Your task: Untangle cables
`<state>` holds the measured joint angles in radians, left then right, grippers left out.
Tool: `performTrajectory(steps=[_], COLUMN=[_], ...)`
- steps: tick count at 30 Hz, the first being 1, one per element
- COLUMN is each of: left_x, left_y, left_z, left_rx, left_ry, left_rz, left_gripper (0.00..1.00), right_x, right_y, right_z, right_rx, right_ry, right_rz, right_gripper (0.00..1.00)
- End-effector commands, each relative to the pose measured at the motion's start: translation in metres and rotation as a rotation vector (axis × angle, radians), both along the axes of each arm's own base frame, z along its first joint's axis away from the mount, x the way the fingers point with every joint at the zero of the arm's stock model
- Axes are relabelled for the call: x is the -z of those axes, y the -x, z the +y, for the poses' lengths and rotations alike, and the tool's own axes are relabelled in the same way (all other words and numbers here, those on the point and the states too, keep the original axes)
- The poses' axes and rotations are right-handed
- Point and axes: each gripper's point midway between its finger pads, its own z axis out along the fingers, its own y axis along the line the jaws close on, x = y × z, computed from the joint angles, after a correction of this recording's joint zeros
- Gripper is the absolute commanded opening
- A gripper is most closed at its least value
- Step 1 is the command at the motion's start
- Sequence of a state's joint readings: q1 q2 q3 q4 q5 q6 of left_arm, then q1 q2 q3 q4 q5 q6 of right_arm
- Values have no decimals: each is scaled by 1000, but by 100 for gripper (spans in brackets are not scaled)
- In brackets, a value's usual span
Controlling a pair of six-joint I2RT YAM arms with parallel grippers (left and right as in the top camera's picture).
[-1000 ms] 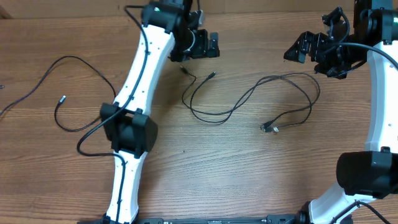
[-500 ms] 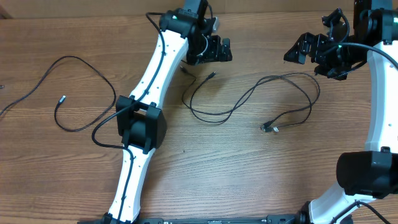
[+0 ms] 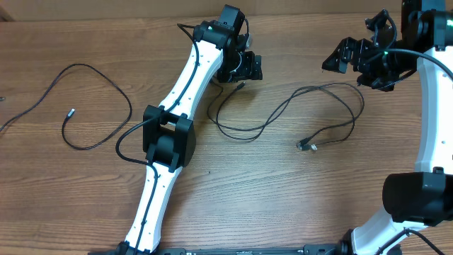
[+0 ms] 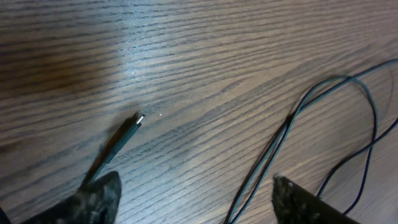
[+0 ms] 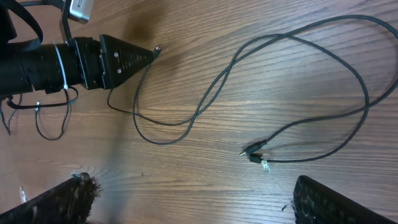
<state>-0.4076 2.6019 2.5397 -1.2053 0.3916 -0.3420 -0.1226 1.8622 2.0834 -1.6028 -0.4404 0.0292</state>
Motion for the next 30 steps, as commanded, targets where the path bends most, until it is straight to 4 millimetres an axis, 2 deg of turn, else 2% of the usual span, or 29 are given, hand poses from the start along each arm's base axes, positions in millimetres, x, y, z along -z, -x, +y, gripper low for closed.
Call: performTrajectory(steps=[1, 8, 15, 24, 26, 28, 30], left_x=[17, 25, 35, 35, 35, 26, 3], left_y=[7, 14, 20, 18, 16, 13, 7], left_z=[-5, -13, -11, -11, -4, 2, 21], left_rx=[-12, -8, -4, -1, 0, 19, -13], left_ry=[-14, -40, -87, -90, -127, -130, -177], left_rz=[46, 53, 62, 50, 32, 12, -22], left_gripper=[73, 68, 52, 51, 55, 60, 64], right_x=[3, 4, 5, 5, 5, 5, 5], right_y=[1, 1, 2, 1, 1, 1, 1], right_z=[-1, -3, -3, -4, -4, -4, -4], right_rx=[-4, 0, -1, 0, 0, 0, 0], right_ry=[20, 35, 35, 39, 39, 39, 39], right_rz=[11, 13, 15, 11, 11, 12, 12], right_gripper=[100, 100, 100, 100, 100, 100, 100])
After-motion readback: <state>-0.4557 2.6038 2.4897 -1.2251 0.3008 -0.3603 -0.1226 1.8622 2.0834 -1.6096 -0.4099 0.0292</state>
